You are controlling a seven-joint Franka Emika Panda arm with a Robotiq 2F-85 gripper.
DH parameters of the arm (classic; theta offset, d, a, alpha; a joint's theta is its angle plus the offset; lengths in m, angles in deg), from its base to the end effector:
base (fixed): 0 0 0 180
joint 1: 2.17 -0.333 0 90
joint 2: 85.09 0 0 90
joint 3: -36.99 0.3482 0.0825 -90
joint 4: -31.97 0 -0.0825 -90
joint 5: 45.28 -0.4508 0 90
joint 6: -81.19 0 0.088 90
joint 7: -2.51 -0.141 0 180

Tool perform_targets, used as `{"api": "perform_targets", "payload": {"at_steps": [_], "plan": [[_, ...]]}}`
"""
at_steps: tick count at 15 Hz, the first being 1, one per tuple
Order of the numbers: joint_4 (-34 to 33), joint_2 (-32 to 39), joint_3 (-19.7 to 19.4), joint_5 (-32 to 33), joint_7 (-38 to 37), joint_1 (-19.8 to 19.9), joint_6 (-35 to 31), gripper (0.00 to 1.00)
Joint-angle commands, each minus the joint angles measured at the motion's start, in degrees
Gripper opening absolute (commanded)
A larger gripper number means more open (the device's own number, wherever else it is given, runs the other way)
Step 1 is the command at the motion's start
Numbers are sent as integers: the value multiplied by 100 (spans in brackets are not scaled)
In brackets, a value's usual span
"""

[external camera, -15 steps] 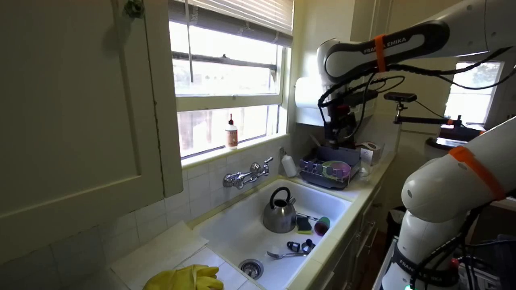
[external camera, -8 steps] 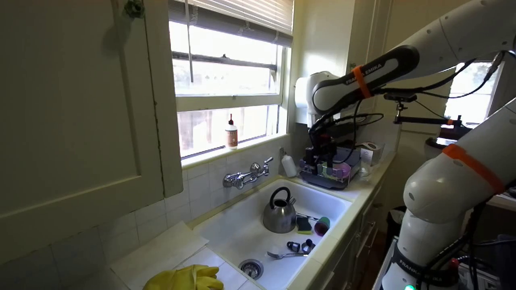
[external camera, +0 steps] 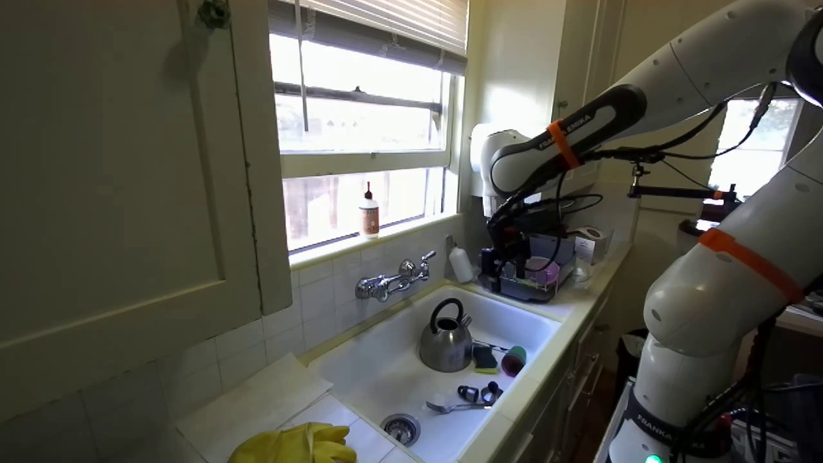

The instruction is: Remove the sink hole cover from the sink hole

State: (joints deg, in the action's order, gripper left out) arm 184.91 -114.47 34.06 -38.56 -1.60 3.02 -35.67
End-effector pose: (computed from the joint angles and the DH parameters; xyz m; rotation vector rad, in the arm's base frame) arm 0.3886 -0.0633 0.3461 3.0554 -0.2238 -0.1825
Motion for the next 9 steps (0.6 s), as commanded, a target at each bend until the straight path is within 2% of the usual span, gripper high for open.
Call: {"api": "perform_targets", "payload": {"at_steps": [1,4,7,9], "plan": [[-6,-1,21,-12,11,22,8,100],[-90,778,214,-257,-552,-97,-476,100],[-76,1668,521,-394,-1101,-247,-1773,100],[-167,2340,623,-536,-1131,-413,-2716,100]]}}
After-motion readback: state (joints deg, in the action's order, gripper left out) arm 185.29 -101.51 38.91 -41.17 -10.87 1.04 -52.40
